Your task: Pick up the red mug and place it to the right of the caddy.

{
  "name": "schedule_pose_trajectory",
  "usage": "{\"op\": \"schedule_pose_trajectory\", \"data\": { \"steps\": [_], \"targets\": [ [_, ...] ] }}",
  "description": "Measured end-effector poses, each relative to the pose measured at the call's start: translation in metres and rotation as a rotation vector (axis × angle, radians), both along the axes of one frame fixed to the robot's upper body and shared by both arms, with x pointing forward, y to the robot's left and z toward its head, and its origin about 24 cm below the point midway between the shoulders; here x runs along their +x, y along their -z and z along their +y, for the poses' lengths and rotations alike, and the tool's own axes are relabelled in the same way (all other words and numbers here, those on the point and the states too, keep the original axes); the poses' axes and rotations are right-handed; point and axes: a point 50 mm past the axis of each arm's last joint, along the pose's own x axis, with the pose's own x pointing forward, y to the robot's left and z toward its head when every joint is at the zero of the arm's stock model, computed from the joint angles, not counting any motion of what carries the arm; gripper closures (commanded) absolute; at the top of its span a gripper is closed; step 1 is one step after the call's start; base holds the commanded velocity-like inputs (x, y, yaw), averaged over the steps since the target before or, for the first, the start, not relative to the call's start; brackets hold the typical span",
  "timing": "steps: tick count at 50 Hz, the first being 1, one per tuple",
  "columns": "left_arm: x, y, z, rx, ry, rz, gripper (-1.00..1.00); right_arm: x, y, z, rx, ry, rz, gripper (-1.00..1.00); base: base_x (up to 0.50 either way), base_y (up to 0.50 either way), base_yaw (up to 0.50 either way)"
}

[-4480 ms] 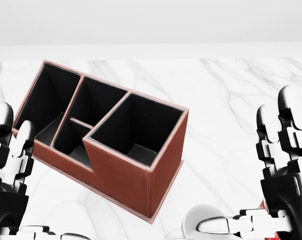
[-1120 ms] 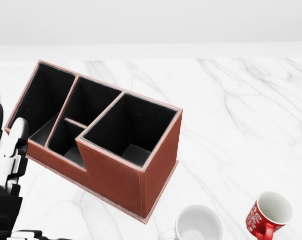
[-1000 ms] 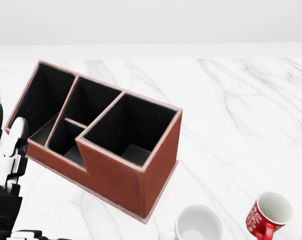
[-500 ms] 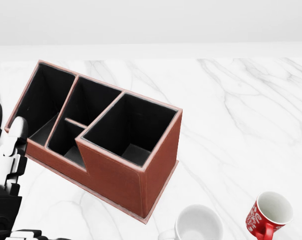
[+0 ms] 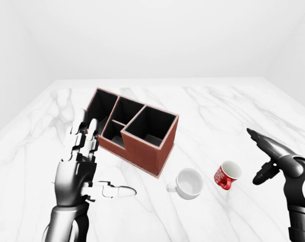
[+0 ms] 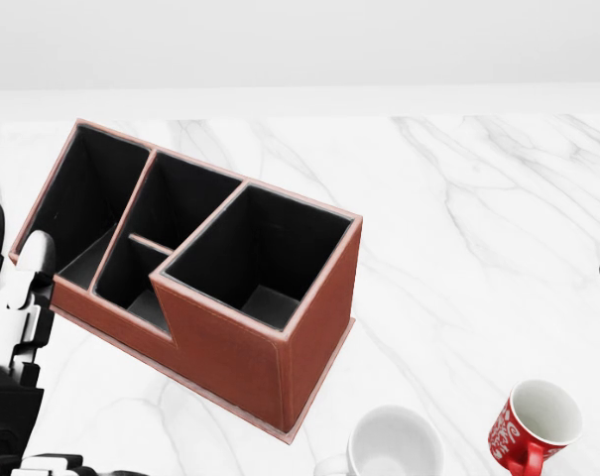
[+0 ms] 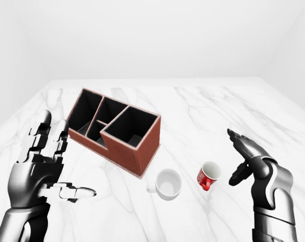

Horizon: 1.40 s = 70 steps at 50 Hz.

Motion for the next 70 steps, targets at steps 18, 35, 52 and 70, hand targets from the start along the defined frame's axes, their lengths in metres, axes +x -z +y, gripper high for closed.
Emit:
{"op": "schedule_pose_trajectory", "data": {
  "steps": [18,35,52,70],
  "targets": [
    [0.0,0.0,-0.001,0.001,0.003,-0.001,-1.0,0.011,0.005,0.015,-0.028,-0.041,0.025,-1.0,0.0,0.0,0.0],
    [-0.002,-0.001,0.0,0.001,0.0,-0.005,-1.0,0.013,0.027,0.027,-0.001,-0.07,0.099,-1.0,0.0,0.0,0.0],
    [-0.002,-0.002,0.001,0.003,-0.002,-0.008,-1.0,0.006,0.047,0.031,0.024,-0.069,0.17,-1.0,0.0,0.0,0.0],
    [-0.002,-0.001,0.001,0.002,-0.001,-0.004,-1.0,0.006,0.056,0.029,0.03,-0.063,0.208,-1.0,0.0,0.0,0.0]
  ]
}}
